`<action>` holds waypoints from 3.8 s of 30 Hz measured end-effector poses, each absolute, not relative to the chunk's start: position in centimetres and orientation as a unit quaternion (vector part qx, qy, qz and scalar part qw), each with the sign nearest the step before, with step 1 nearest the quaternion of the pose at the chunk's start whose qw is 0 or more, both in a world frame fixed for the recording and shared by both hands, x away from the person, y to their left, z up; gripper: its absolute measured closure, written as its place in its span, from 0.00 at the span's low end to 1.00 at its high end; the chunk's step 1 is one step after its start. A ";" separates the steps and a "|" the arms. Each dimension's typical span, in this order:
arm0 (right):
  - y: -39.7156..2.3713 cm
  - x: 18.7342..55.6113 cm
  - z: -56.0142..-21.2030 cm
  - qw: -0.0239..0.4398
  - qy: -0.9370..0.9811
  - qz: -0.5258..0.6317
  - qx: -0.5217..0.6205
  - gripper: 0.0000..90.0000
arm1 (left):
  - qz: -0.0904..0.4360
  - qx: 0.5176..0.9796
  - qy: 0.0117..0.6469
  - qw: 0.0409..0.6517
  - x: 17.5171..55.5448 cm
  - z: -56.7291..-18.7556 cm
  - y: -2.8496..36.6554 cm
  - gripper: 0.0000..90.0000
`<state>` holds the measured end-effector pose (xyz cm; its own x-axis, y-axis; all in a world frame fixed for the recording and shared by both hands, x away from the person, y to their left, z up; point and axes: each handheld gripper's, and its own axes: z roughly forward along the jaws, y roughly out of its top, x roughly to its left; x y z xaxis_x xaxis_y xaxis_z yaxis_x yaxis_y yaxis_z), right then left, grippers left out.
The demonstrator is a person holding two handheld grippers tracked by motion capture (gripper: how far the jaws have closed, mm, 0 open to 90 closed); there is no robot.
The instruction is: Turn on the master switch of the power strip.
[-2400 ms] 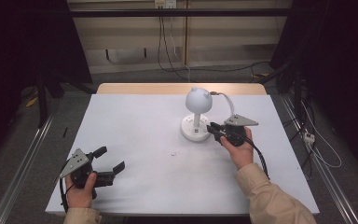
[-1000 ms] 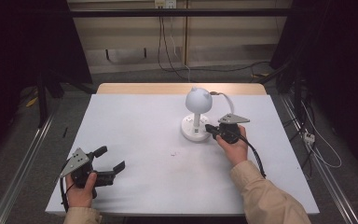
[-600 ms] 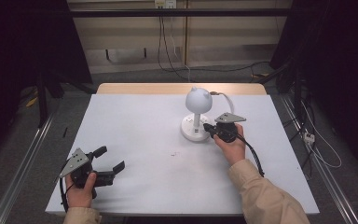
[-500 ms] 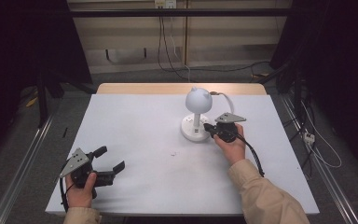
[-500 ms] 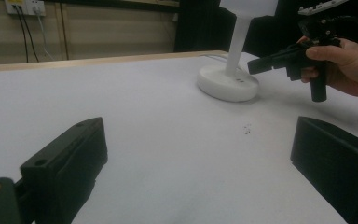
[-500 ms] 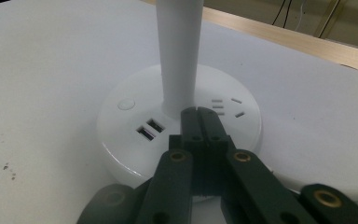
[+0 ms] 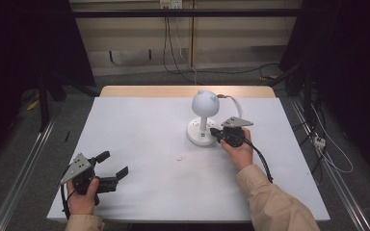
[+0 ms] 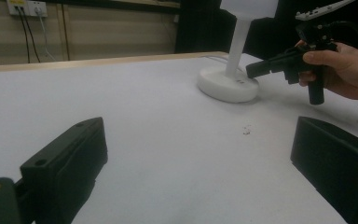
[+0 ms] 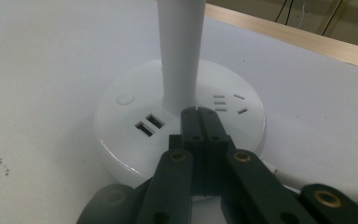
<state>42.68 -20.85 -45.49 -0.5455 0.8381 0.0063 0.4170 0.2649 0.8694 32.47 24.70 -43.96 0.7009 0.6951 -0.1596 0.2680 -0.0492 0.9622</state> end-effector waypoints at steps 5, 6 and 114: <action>-21.0 42.8 -45.6 0.234 0.758 0.447 0.414 1.00 | 0.178 0.704 0.340 0.597 32.5 -43.9 24.6 0.04; -21.0 42.8 -45.6 0.234 0.758 0.447 0.414 1.00 | 0.179 0.705 0.339 0.597 32.5 -43.9 24.6 0.04; -20.7 42.6 -45.9 0.246 0.761 0.441 0.407 1.00 | 0.177 0.703 0.339 0.599 32.3 -43.9 24.4 0.04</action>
